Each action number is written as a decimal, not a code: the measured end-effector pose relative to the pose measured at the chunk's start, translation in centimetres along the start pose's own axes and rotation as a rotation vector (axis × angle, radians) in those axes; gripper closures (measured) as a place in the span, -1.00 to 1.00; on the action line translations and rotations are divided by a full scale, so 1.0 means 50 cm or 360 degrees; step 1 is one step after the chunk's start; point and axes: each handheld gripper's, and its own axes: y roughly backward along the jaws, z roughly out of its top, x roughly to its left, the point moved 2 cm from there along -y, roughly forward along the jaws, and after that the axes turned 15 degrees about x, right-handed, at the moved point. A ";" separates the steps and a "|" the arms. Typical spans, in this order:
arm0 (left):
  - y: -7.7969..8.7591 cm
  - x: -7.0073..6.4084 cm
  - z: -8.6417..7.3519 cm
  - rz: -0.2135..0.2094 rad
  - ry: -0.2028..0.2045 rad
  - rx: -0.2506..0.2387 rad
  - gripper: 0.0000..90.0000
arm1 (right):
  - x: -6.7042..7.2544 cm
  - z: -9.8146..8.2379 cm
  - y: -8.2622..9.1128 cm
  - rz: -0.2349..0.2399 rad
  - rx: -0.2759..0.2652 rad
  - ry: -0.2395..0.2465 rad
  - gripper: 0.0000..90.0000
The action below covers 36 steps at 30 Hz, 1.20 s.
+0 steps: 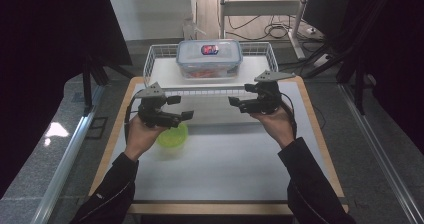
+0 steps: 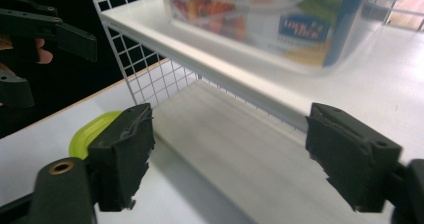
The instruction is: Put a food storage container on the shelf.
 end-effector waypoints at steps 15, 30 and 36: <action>-0.024 -0.045 -0.081 0.0160 -0.0064 0.0049 -0.89 | 0.034 -0.081 -0.009 0.0042 0.0106 0.0092 -0.99; -0.028 -0.054 -0.166 0.0168 -0.0011 0.0032 -0.94 | 0.038 -0.171 -0.010 0.0088 0.0059 -0.0005 -1.00; -0.022 -0.050 -0.205 0.0230 0.0021 0.0063 -0.93 | 0.053 -0.205 -0.018 0.0077 0.0085 0.0020 -1.00</action>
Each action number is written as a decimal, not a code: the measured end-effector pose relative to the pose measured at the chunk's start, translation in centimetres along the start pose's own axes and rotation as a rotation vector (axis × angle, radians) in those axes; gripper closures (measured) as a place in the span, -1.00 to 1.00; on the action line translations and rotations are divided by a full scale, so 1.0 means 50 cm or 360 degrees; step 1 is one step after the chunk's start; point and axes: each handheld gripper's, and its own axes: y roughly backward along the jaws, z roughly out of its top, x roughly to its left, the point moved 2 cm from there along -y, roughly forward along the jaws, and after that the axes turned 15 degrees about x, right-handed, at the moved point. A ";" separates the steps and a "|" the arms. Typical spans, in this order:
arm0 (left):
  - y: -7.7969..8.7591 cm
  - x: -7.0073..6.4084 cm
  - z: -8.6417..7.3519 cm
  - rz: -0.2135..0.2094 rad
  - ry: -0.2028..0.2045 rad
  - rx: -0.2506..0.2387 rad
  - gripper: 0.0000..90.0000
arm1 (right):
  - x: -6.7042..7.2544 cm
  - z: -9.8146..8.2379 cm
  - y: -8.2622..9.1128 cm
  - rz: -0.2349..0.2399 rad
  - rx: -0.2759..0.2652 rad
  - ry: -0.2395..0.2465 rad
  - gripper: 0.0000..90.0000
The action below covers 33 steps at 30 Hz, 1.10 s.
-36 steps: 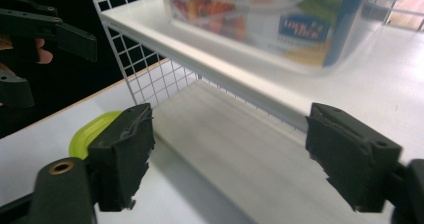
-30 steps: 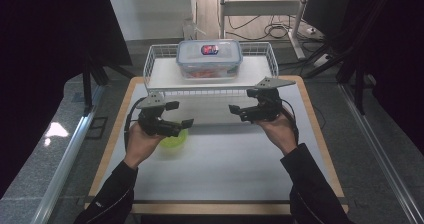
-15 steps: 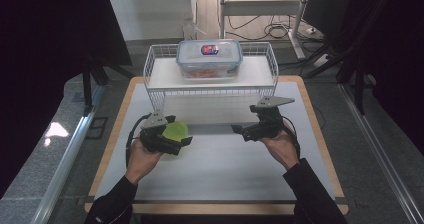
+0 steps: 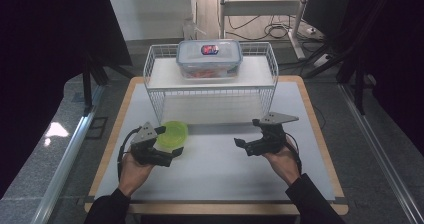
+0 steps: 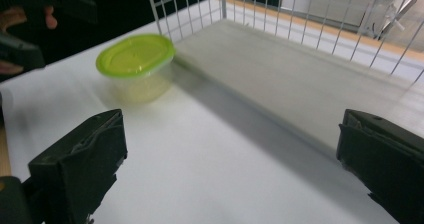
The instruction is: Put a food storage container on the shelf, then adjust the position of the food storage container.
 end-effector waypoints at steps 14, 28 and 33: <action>0.000 -0.006 -0.063 0.0090 0.0043 0.0126 -0.89 | 0.019 -0.096 -0.020 -0.0026 0.0179 0.0005 -0.93; 0.002 0.020 -0.068 0.0056 0.0161 0.0153 -0.36 | 0.005 -0.116 -0.029 -0.0027 0.0242 -0.0047 -0.90; 0.014 0.053 -0.070 0.0090 0.0222 0.0126 0.31 | 0.003 -0.116 -0.030 -0.0039 0.0249 -0.0041 -0.89</action>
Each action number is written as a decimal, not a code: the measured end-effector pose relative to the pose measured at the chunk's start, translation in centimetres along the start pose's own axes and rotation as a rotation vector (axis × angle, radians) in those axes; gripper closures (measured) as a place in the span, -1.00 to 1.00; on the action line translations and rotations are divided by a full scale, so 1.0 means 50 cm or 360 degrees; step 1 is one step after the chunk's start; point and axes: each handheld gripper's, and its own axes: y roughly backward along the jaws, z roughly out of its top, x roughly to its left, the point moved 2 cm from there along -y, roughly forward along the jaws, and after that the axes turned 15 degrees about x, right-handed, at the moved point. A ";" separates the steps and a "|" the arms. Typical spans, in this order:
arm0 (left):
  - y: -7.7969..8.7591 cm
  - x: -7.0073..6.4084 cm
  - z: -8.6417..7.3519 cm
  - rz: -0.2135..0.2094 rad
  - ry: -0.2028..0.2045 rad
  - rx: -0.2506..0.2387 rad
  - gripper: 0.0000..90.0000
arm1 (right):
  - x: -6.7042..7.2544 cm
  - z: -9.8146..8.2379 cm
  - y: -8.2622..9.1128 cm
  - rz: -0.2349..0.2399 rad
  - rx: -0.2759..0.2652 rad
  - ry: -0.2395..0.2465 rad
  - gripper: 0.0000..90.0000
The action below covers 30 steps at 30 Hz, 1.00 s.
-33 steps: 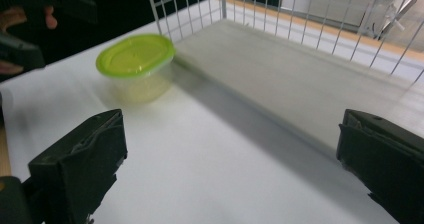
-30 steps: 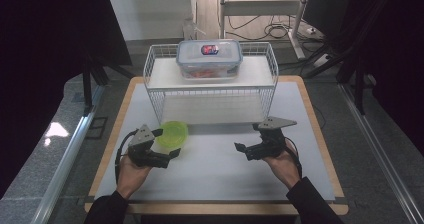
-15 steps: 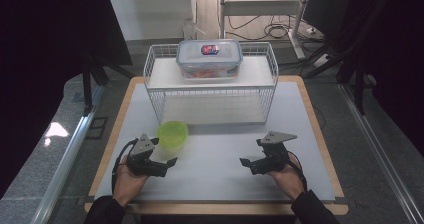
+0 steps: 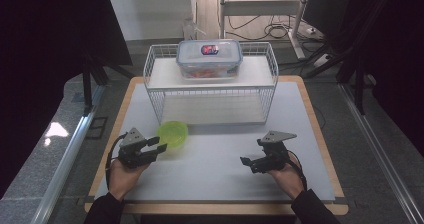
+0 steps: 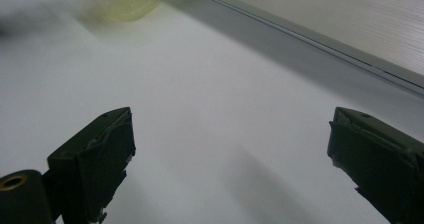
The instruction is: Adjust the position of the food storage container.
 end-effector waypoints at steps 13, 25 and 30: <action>-0.020 0.098 0.019 0.0129 0.0155 0.0041 1.00 | -0.001 -0.001 -0.014 -0.0013 0.0059 0.0005 -0.87; -0.071 0.129 0.039 0.0153 0.0218 0.0140 1.00 | -0.001 -0.003 -0.021 -0.0016 0.0101 0.0008 -0.86; -0.079 0.122 0.041 0.0143 0.0206 0.0160 1.00 | 0.000 -0.003 -0.023 -0.0013 0.0115 0.0012 -0.86</action>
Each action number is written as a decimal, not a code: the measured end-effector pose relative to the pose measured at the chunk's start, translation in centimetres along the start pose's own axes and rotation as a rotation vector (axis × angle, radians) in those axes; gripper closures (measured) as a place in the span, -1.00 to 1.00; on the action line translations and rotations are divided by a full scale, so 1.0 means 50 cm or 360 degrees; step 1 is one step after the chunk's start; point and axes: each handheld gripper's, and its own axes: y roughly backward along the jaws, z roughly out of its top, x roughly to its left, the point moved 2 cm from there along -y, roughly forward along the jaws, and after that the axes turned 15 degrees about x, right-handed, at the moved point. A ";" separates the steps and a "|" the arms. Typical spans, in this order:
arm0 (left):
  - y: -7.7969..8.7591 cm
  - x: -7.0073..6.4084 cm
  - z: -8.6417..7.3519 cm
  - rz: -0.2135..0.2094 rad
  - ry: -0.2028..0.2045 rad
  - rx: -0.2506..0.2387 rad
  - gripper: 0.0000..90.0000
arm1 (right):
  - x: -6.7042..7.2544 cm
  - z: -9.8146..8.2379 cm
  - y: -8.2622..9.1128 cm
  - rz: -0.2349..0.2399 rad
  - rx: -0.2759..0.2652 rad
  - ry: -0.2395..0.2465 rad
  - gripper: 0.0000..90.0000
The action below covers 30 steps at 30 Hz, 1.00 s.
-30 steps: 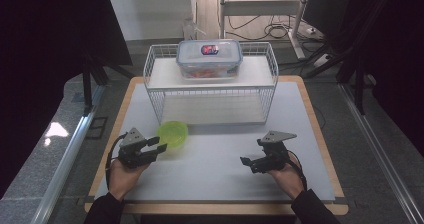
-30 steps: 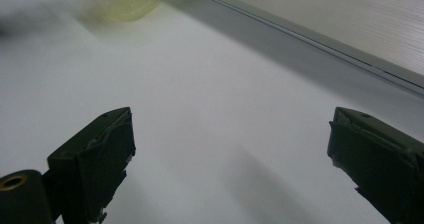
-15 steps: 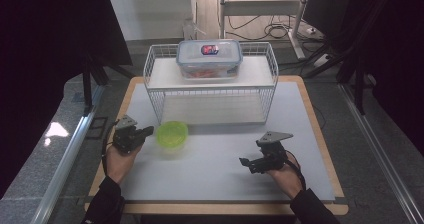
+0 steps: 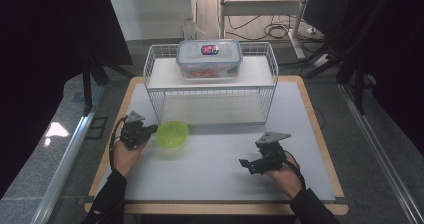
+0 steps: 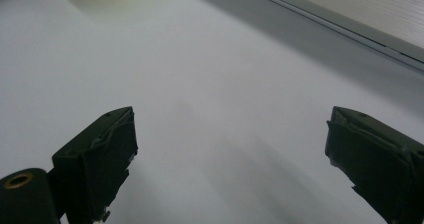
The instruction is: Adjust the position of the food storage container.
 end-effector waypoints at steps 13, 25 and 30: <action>-0.013 -0.041 0.009 -0.0090 -0.0029 0.0015 1.00 | 0.000 -0.001 -0.003 -0.0002 0.0023 0.0005 -0.86; -0.025 -0.109 0.021 -0.0180 -0.0134 0.0045 1.00 | -0.003 -0.003 -0.005 -0.0001 0.0035 -0.0002 -0.86; -0.028 -0.138 0.024 -0.0210 -0.0177 0.0058 1.00 | -0.004 -0.003 -0.006 -0.0002 0.0035 -0.0003 -0.86</action>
